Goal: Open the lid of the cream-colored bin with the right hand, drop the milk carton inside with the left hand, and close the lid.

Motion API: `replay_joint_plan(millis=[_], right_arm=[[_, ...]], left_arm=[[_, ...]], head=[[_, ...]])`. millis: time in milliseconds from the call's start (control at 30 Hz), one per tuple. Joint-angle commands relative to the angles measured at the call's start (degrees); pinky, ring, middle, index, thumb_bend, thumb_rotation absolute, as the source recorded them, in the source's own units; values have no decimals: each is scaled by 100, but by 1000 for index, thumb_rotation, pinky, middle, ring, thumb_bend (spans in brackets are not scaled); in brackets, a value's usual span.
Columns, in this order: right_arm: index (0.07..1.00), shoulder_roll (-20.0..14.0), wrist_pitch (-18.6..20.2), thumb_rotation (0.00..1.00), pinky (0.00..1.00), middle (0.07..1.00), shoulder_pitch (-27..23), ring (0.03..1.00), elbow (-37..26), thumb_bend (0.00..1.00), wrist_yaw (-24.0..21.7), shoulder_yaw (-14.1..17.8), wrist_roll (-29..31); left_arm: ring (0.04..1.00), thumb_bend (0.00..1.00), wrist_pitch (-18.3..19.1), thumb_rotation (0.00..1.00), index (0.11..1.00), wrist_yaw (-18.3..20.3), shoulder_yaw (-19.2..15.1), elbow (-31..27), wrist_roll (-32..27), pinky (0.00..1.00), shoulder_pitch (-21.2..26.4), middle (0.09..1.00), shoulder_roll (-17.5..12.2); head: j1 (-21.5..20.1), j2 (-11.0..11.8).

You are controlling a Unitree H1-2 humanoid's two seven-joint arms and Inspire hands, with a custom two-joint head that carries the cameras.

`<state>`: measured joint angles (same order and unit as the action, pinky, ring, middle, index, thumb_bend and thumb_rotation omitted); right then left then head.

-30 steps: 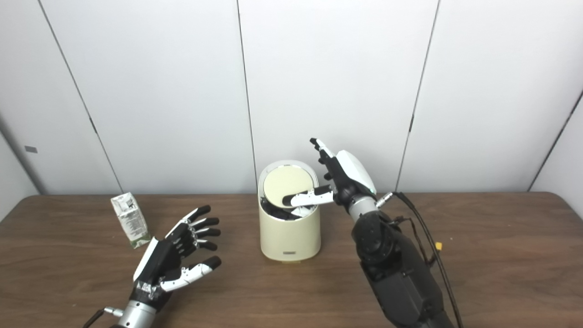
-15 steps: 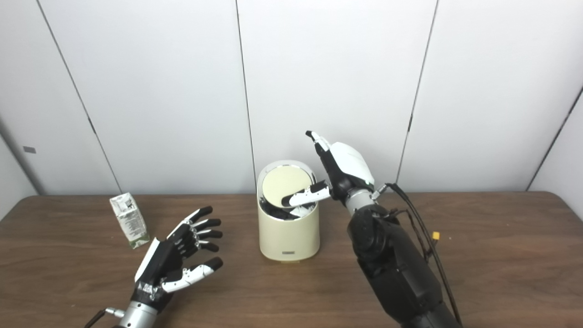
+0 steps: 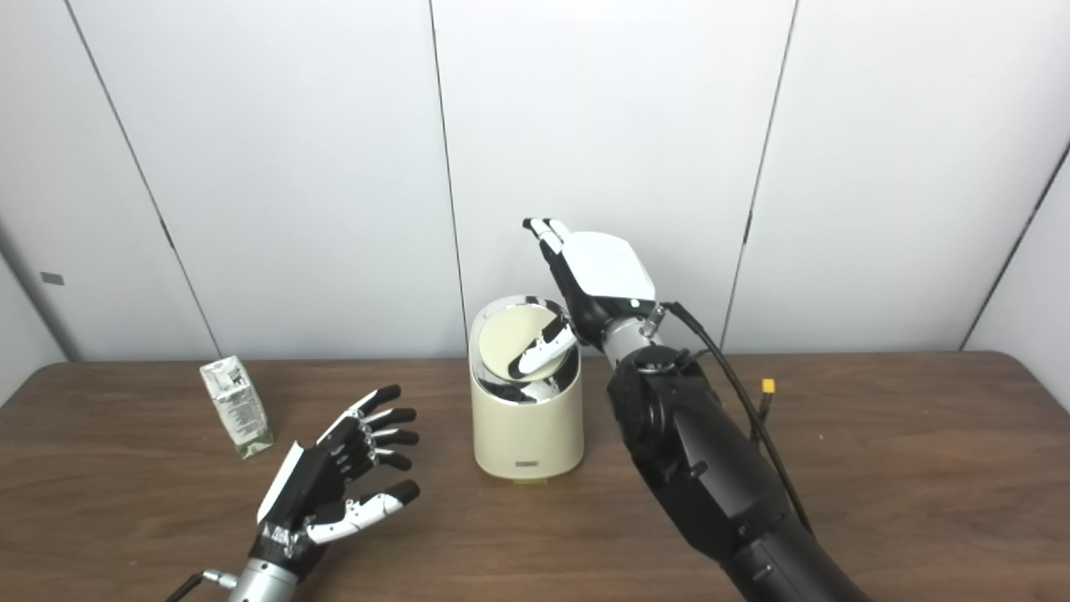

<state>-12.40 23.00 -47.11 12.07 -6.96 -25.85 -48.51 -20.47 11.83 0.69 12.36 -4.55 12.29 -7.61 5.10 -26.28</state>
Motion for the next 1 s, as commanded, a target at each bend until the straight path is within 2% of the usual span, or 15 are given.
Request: replay_joint_plan(millis=[0, 267, 367, 500, 600, 700, 833, 900, 967], right_arm=[[928, -82, 340, 159, 740, 951, 90, 872, 287, 843, -297, -60, -206], [919, -68, 205, 159, 626, 929, 191, 829, -333, 828, -452, 424, 395], [911, -90, 176, 190, 593, 920, 229, 818, -606, 827, -493, 579, 570], [898, -146, 44, 215, 635, 900, 346, 833, -1014, 820, -386, 842, 772], [887, -163, -12, 211, 600, 885, 453, 805, -1279, 825, -353, 1053, 936], [888, -165, -68, 211, 662, 893, 574, 829, -1498, 805, -373, 1344, 1270], [877, -85, -333, 190, 643, 889, 891, 826, -1805, 789, -191, 1744, 1772], [877, -87, -483, 209, 618, 880, 1125, 818, -2018, 784, -111, 1890, 1961], [874, -133, -752, 251, 633, 861, 1379, 805, -2175, 784, -12, 1987, 2133]], left_arm=[[723, 709, -43, 155, 923, -29, 4, -96, -26, 615, 46, 803, 27], [724, 699, -72, 136, 922, 12, 4, -55, -63, 613, 62, 804, -3], [724, 693, -76, 123, 921, 30, 5, -30, -81, 608, 72, 804, -6], [722, 699, -49, 123, 917, 15, 4, -43, -54, 605, 70, 801, 0], [719, 704, -27, 144, 915, 10, 13, -51, -21, 602, 68, 799, -10], [719, 707, -16, 156, 913, 26, 19, -37, -41, 605, 67, 797, -12], [714, 707, 19, 139, 910, 20, 18, -87, -34, 600, 47, 793, -12], [714, 706, 32, 134, 906, 13, 13, -98, -31, 599, 44, 793, -13], [714, 706, 24, 139, 902, 27, 9, -77, -54, 600, 50, 790, -18]], head=[[1, -2], [-21, -12], [-26, -11], [-34, -19], [-34, -26], [-34, -26], [-13, -56], [-10, -56], [-24, -57]])
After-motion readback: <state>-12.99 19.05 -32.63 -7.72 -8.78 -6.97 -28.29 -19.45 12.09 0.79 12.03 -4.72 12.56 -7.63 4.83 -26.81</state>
